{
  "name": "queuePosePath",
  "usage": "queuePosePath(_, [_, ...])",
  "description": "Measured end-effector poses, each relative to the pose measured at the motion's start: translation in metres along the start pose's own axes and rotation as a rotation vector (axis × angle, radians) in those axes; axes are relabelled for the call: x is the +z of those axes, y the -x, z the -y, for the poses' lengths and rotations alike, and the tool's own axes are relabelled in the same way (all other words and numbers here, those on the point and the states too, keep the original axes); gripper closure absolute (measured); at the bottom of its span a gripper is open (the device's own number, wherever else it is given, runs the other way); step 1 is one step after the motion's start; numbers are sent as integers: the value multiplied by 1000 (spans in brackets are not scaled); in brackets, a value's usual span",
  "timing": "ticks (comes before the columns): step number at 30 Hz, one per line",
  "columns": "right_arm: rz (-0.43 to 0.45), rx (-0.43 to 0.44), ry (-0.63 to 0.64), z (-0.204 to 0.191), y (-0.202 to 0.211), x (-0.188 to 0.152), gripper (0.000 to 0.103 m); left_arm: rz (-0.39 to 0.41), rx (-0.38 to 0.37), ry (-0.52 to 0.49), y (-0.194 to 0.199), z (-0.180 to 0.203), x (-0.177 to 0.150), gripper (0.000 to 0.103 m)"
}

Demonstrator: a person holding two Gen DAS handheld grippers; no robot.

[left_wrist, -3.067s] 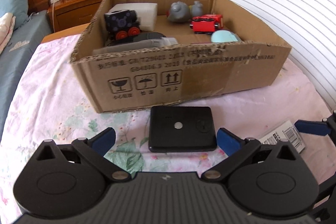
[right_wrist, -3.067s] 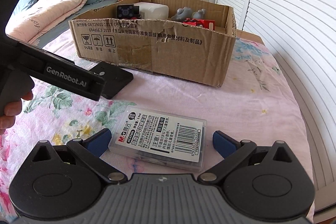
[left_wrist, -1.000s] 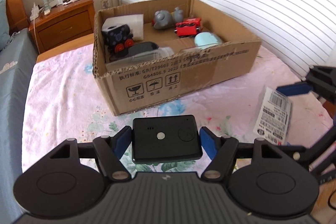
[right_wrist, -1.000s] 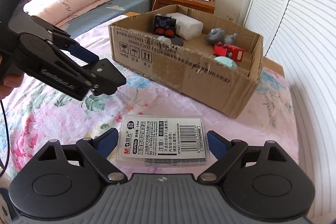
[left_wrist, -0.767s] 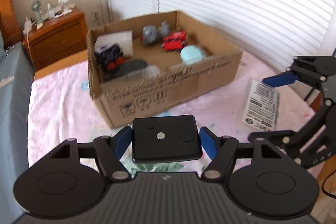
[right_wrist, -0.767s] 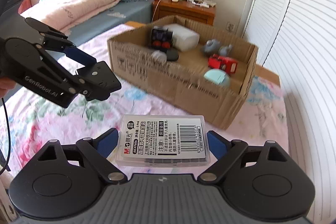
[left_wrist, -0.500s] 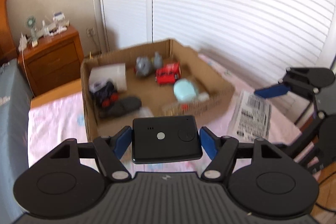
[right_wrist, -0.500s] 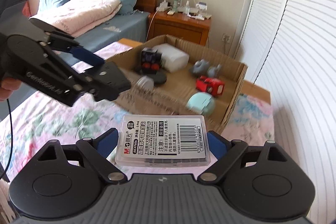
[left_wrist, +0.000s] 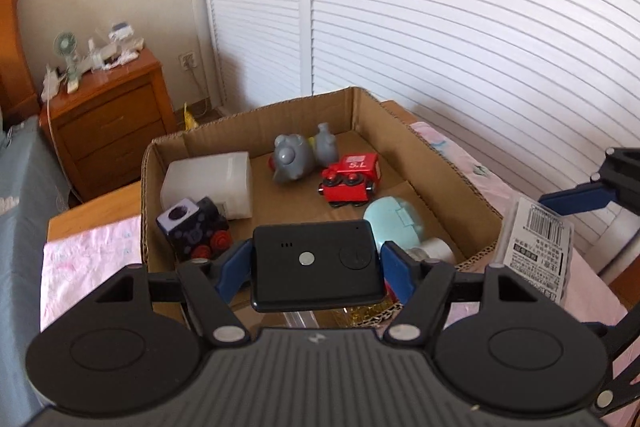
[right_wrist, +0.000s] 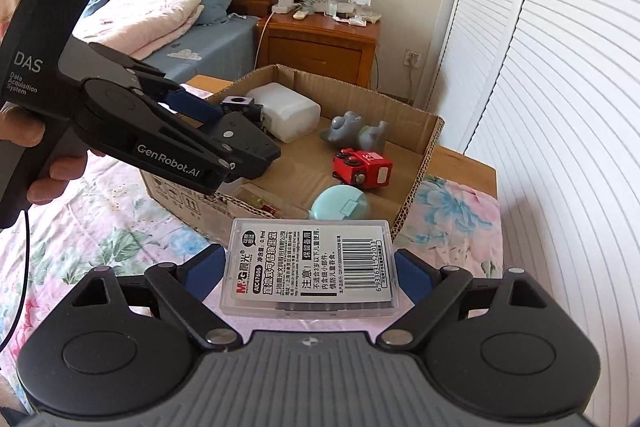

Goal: Organize rigid objects
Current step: 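Carry both over cardboard box and open left gripper to drop black pad, then open right gripper to drop white refill pack into cardboard box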

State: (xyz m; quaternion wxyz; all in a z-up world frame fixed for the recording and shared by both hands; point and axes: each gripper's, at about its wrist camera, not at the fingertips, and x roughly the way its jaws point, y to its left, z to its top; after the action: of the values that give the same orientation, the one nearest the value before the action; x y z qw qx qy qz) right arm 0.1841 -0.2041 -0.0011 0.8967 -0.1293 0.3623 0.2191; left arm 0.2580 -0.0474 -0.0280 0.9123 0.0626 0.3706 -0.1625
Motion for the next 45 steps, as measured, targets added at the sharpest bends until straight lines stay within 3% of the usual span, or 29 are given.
queuePosePath(3, [-7,4,-8,3,-4,2,10,1,24,44,3,-5,-1,10])
queuePosePath(13, [-15,7,-36,5,-23,31,10,48,35,94,43,-22,-19,5])
queuePosePath(21, [-70,25,-125,0,-70,62,10,94,106,90,68,-28,-36,2])
queuePosePath(23, [-68,13,-138,-4,-77,63,0,98,111,103,73,-31,-38,2])
queuePosePath(25, [-62,7,-159,-5,-78,64,0,97,118,112,77,-32,-40,2])
queuePosePath(28, [-69,6,-182,-7,-71,64,0,110,138,123,84,-33,-43,2])
queuePosePath(35, [-102,-146,-274,-15,-26,52,0,75,231,160,94,-27,-49,2])
queuePosePath(39, [-90,-241,-287,-29,2,37,0,30,220,198,99,-23,-54,2])
queuePosePath(45, [-88,-270,-353,-39,26,12,0,17,228,212,109,-9,-61,2])
